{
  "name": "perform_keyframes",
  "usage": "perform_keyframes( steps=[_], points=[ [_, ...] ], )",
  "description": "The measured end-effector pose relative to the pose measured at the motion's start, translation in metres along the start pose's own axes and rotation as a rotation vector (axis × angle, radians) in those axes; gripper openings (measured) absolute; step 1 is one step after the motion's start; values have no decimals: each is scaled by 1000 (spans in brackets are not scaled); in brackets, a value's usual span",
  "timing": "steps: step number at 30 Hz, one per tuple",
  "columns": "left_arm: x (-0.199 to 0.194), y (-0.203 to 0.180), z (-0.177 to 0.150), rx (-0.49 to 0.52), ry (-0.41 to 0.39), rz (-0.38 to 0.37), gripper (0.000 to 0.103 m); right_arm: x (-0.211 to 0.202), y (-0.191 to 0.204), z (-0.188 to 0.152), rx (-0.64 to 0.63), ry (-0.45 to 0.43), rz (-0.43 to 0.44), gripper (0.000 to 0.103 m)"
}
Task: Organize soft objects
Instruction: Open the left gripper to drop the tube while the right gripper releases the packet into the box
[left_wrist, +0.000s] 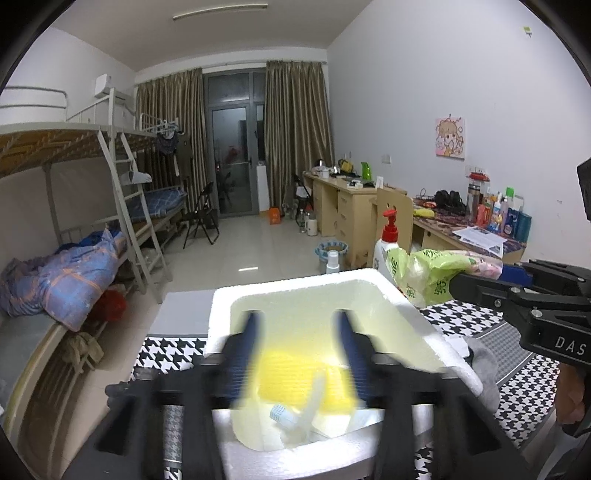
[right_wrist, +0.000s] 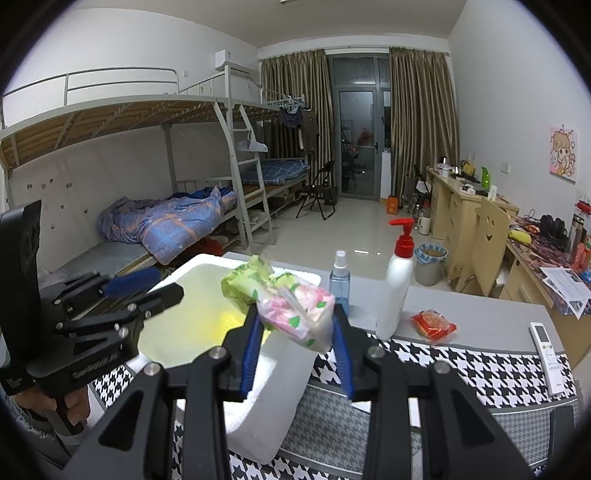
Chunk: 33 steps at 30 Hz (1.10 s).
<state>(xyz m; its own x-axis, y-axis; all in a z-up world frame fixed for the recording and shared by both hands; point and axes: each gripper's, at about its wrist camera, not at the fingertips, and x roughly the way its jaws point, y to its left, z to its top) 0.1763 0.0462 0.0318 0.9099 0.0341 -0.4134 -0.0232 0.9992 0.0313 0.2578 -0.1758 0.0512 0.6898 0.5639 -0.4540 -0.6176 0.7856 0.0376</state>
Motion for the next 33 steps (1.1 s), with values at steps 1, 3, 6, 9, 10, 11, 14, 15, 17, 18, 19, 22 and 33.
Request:
perform_keyframes(
  steps=[1,3,6,9,10,11,14,15,17,18,19,22,33],
  points=[
    [-3,1,0,-7,-13,7,79,0,0,0,0,1,-1,41],
    [-7,3,1,-13,-38,22,84,0,1,1,-1,2,-4,41],
    [-9,6,2,-18,-45,30,91,0,3,1,-9,0,-6,41],
    [-12,9,1,-36,-53,39,98,-1,6,2,-13,-7,-1,41],
    [-14,10,1,-42,-59,39,98,-2,7,1,-14,-8,-1,41],
    [-17,10,2,-42,-66,41,100,-2,9,2,-17,-9,-1,41],
    [-22,11,4,-43,-85,61,102,0,11,2,-20,-7,3,41],
    [-23,12,5,-46,-89,63,102,1,12,2,-21,-7,4,41],
    [-25,14,6,-51,-95,75,102,1,13,3,-24,-9,7,41],
    [-26,16,4,-51,-97,82,102,2,13,3,-26,-9,8,41],
    [-26,16,5,-51,-96,88,102,2,14,3,-27,-9,9,41],
    [-26,21,3,-60,-94,103,102,5,16,4,-33,-5,14,41],
    [-27,33,0,-91,-99,141,102,13,19,8,-42,4,28,41]
  ],
)
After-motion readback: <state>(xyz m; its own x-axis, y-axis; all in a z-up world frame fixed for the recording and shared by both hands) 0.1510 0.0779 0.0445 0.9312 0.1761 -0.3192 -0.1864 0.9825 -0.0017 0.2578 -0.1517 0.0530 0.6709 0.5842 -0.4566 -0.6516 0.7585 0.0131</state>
